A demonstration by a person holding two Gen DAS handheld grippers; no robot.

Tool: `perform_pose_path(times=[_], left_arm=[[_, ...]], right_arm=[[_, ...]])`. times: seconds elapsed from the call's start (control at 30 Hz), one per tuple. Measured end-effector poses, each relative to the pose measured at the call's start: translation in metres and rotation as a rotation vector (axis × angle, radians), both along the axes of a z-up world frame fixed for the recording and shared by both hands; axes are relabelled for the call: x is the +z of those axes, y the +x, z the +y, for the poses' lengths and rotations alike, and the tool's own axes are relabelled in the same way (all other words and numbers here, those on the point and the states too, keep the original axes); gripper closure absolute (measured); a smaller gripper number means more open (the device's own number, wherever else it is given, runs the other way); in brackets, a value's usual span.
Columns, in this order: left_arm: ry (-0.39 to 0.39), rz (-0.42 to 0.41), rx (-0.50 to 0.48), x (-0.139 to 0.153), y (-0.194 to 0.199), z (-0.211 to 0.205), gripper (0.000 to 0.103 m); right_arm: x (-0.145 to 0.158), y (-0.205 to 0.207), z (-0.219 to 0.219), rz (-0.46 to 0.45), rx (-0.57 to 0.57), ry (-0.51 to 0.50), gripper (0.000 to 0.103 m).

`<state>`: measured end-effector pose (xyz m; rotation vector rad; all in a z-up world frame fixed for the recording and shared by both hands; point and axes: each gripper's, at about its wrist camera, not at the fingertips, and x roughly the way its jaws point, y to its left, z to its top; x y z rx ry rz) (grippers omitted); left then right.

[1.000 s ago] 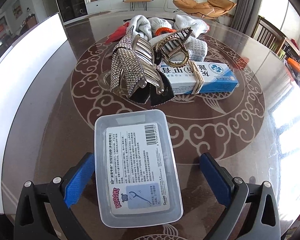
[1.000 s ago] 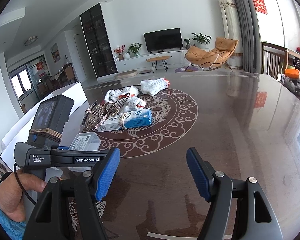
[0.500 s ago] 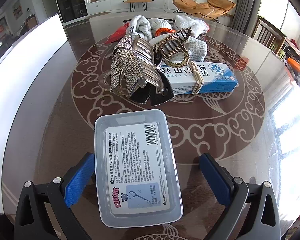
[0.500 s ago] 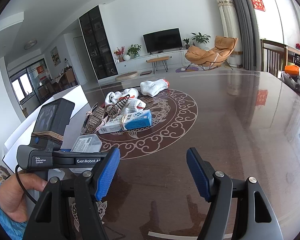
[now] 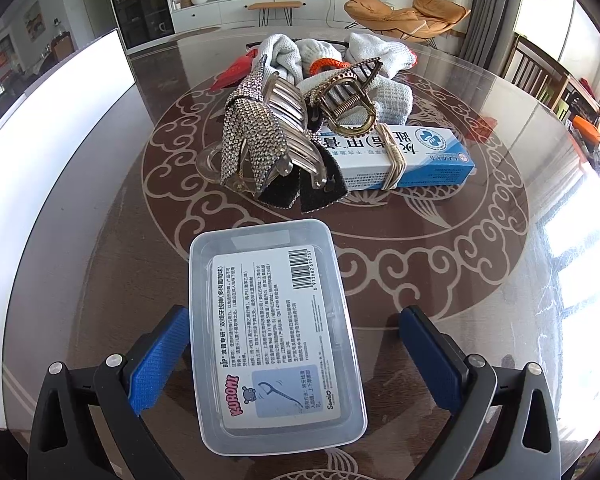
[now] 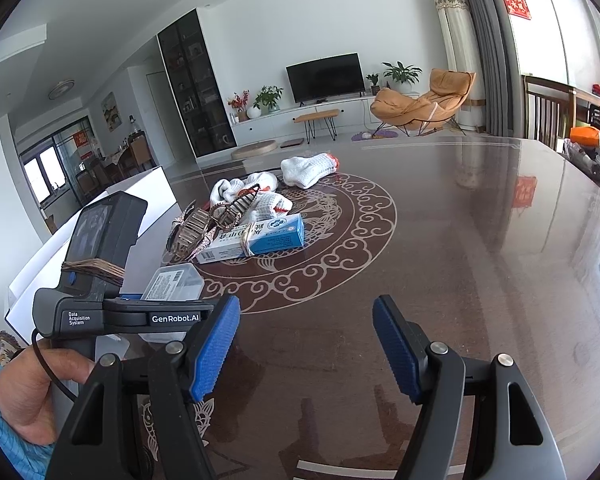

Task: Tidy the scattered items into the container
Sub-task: 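Lower the left gripper around the clear plastic box and close it, then lift the clear box with the left gripper while the right gripper grasps the rhinestone hair clip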

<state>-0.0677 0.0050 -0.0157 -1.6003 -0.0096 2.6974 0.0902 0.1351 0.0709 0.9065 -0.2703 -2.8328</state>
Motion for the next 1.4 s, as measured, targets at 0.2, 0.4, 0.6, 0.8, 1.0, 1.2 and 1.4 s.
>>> perform_pose_path(times=[0.2, 0.4, 0.6, 0.8, 1.0, 1.2, 1.4], left_arm=[[0.000, 0.000, -0.007, 0.000, 0.000, 0.000, 0.000], [0.011, 0.036, -0.027, 0.011, 0.009, -0.012, 0.041], [0.104, 0.046, -0.026, 0.016, 0.028, -0.046, 0.041], [0.143, 0.049, -0.018, 0.026, 0.055, -0.078, 0.041], [0.181, 0.068, 0.033, 0.025, 0.069, -0.102, 0.041], [0.201, 0.096, 0.052, 0.032, 0.077, -0.120, 0.041], [0.223, 0.097, 0.068, 0.030, 0.078, -0.133, 0.041]], right_arm=[[0.000, 0.000, 0.000, 0.002, -0.001, -0.001, 0.033], [0.002, 0.005, 0.006, 0.013, -0.011, -0.006, 0.033], [-0.003, 0.001, 0.009, -0.015, -0.009, -0.022, 0.033], [0.025, -0.053, -0.010, 0.054, 0.258, 0.161, 0.033], [0.051, -0.138, -0.050, -0.130, 0.436, 0.009, 0.033], [0.022, -0.162, -0.141, -0.159, 0.392, 0.034, 0.033], [-0.012, -0.183, -0.188, -0.205, 0.316, 0.203, 0.070]])
